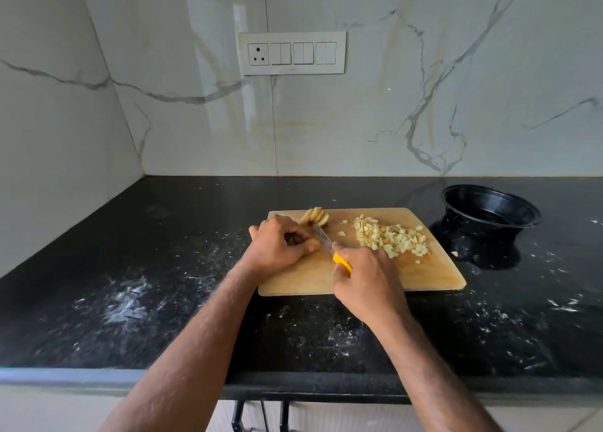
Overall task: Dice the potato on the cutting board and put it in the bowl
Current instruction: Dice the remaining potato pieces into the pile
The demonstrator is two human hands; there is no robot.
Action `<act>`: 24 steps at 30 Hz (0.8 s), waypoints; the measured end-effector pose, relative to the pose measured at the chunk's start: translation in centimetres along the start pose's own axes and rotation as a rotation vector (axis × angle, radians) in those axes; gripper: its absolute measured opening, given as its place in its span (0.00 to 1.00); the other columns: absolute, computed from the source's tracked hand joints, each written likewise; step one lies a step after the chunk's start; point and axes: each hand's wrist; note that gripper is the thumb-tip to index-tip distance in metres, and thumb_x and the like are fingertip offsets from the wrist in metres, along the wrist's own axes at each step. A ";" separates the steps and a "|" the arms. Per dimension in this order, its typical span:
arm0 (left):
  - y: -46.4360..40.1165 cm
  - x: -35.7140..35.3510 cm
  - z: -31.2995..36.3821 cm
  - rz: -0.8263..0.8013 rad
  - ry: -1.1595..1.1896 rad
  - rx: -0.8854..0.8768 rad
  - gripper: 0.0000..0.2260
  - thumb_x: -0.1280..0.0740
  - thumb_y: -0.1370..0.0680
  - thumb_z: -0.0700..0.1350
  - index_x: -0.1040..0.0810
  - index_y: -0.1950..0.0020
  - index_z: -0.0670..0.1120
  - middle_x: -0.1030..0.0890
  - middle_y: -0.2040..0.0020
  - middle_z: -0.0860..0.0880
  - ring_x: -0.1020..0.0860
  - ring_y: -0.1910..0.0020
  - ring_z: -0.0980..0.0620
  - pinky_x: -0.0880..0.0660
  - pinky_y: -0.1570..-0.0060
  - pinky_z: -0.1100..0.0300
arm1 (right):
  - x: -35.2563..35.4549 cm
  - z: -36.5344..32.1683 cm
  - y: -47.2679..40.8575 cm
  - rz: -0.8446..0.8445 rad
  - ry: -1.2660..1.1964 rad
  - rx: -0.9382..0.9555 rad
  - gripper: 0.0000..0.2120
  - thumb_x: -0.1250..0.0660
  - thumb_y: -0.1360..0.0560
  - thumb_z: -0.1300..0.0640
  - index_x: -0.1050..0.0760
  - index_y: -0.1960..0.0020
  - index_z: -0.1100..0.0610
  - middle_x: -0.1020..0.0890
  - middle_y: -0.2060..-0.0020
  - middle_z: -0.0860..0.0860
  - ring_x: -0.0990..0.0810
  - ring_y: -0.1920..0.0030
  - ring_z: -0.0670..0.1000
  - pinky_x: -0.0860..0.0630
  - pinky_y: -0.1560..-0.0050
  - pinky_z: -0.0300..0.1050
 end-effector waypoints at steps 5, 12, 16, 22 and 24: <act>0.1 0.1 0.1 0.017 0.037 -0.047 0.05 0.23 0.27 0.55 0.13 0.54 0.56 0.18 0.57 0.62 0.24 0.56 0.62 0.35 0.49 0.56 | 0.1 -0.7 0.2 -0.001 -0.019 0.013 0.20 0.32 0.24 0.56 0.22 0.33 0.50 0.14 0.57 0.48 0.29 0.73 0.40 0.38 0.79 0.27; 0.1 0.1 0.5 0.002 0.118 -0.015 0.07 0.21 0.29 0.49 0.14 0.53 0.56 0.16 0.58 0.60 0.19 0.52 0.56 0.27 0.40 0.42 | 0.3 -1.1 0.3 -0.041 0.001 0.043 0.21 0.33 0.24 0.56 0.23 0.31 0.51 0.16 0.65 0.48 0.35 0.77 0.40 0.41 0.81 0.30; 0.1 0.0 0.7 -0.033 0.119 -0.031 0.10 0.21 0.28 0.46 0.14 0.49 0.57 0.16 0.55 0.59 0.19 0.51 0.56 0.26 0.40 0.42 | 0.4 -1.3 0.3 -0.049 0.049 0.076 0.21 0.34 0.24 0.57 0.22 0.31 0.52 0.15 0.65 0.50 0.38 0.79 0.40 0.41 0.82 0.30; 0.1 0.0 0.5 -0.039 0.096 -0.061 0.14 0.22 0.27 0.48 0.15 0.43 0.60 0.20 0.59 0.64 0.21 0.52 0.56 0.27 0.41 0.42 | 0.4 -1.4 0.4 -0.088 0.049 0.103 0.15 0.36 0.20 0.57 0.19 0.35 0.57 0.21 0.72 0.46 0.33 0.81 0.43 0.34 0.82 0.34; 0.0 -0.2 0.5 -0.047 0.042 -0.060 0.13 0.24 0.25 0.49 0.16 0.42 0.61 0.22 0.59 0.63 0.24 0.51 0.55 0.31 0.41 0.42 | 0.4 -1.4 0.3 -0.095 0.058 0.106 0.14 0.38 0.19 0.57 0.19 0.38 0.57 0.17 0.66 0.47 0.29 0.79 0.44 0.32 0.81 0.35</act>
Point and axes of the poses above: each hand's wrist, its own y-axis away from the middle knuckle, its own x-axis out of the back of the hand, z = x × y
